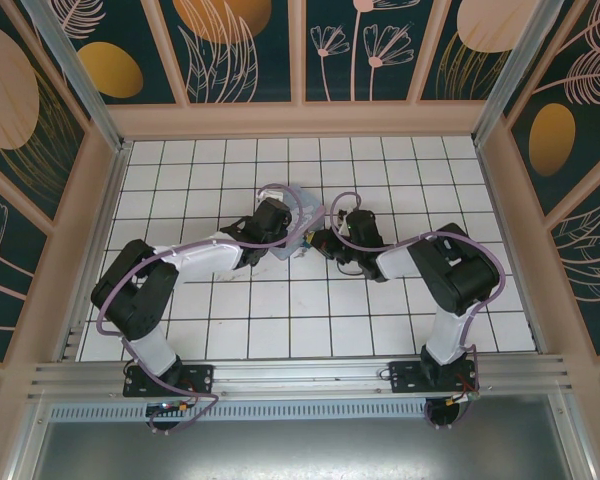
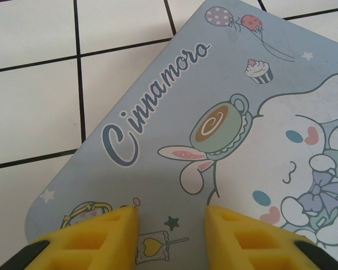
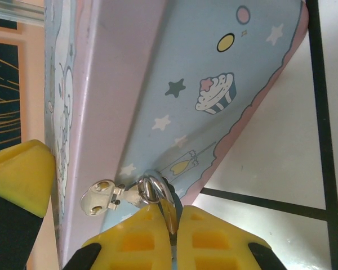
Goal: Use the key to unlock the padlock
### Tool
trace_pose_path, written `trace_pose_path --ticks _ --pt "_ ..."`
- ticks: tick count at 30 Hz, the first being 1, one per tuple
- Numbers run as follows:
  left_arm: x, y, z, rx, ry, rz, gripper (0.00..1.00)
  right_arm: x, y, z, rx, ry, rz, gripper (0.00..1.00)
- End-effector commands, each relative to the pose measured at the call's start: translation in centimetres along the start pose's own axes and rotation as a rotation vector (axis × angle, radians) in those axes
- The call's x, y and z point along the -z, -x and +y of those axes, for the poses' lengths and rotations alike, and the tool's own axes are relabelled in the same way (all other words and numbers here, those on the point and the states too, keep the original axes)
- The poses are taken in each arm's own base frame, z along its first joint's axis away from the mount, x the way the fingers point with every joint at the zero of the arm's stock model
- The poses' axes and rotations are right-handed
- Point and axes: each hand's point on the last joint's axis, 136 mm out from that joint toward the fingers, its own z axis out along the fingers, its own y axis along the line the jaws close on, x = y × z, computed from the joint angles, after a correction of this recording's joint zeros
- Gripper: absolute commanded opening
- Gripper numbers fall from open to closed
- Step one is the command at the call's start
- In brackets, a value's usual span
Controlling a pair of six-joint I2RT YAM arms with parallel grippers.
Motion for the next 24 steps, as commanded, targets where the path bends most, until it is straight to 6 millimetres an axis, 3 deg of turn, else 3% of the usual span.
trace_pose_path --ticks 1,8,11,16,24 --pt "-1.0 -12.2 4.0 -0.162 0.111 0.406 0.36 0.7 1.3 -1.8 0.011 -0.032 -0.043 0.00" --pt "-1.2 -12.6 3.8 -0.167 0.103 0.422 0.31 2.6 4.5 2.9 0.023 0.206 -0.056 0.00" --pt "-1.4 -12.9 3.8 -0.166 0.100 0.431 0.29 2.6 5.6 3.3 -0.026 0.241 -0.039 0.00" --pt "-1.4 -13.1 3.8 -0.166 0.096 0.435 0.28 1.6 5.6 1.8 -0.035 0.140 -0.015 0.00" --pt "-1.5 -13.3 3.6 -0.169 0.092 0.442 0.28 1.1 5.4 -3.6 0.039 -0.172 0.033 0.00"
